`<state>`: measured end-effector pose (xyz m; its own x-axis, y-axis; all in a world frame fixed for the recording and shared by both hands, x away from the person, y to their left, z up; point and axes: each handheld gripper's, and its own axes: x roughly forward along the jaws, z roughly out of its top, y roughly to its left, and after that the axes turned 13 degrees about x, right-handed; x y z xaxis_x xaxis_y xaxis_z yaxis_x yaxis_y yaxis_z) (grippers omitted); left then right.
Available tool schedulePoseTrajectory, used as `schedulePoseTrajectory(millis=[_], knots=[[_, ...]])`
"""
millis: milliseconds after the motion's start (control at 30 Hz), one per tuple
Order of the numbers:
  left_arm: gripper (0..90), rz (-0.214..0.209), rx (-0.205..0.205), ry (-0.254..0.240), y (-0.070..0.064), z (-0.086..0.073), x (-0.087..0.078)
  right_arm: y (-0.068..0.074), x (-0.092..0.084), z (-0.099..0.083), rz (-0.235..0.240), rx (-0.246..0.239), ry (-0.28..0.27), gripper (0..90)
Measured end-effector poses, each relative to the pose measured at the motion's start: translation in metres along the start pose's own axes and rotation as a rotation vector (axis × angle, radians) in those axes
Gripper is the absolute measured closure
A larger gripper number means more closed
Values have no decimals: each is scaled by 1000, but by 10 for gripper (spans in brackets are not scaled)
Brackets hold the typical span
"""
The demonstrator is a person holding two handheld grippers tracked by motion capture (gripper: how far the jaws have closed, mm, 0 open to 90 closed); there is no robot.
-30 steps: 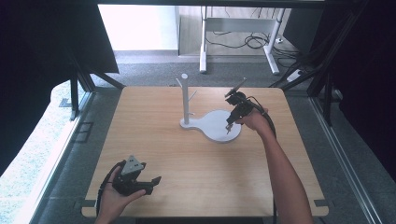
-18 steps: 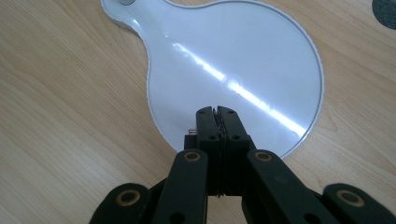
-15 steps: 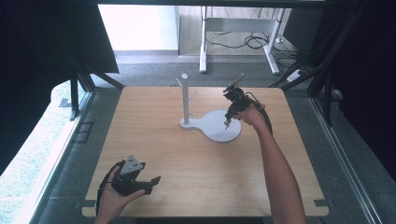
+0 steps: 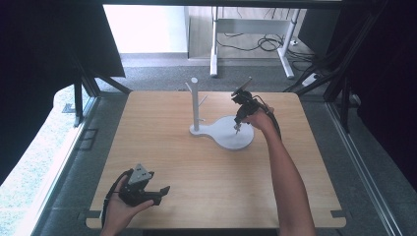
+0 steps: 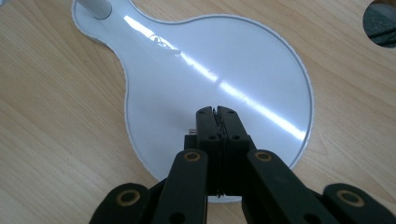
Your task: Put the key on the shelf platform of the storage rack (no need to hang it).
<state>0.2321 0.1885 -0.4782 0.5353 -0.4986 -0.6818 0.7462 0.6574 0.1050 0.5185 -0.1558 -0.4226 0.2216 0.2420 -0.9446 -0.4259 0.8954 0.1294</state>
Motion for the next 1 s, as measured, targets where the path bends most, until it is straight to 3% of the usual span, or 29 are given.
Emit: schedulePoseTrajectory(millis=[300,833,1000], knots=[[232,-3,5,0,-1,1,0,1,10,4,-2,7,-3,896],[232,-3,9,6,-3,1,3,-5,47,-5,41,32,2,894],[232,-3,9,6,-3,1,3,-6,49,-6,56,39,-2,890]])
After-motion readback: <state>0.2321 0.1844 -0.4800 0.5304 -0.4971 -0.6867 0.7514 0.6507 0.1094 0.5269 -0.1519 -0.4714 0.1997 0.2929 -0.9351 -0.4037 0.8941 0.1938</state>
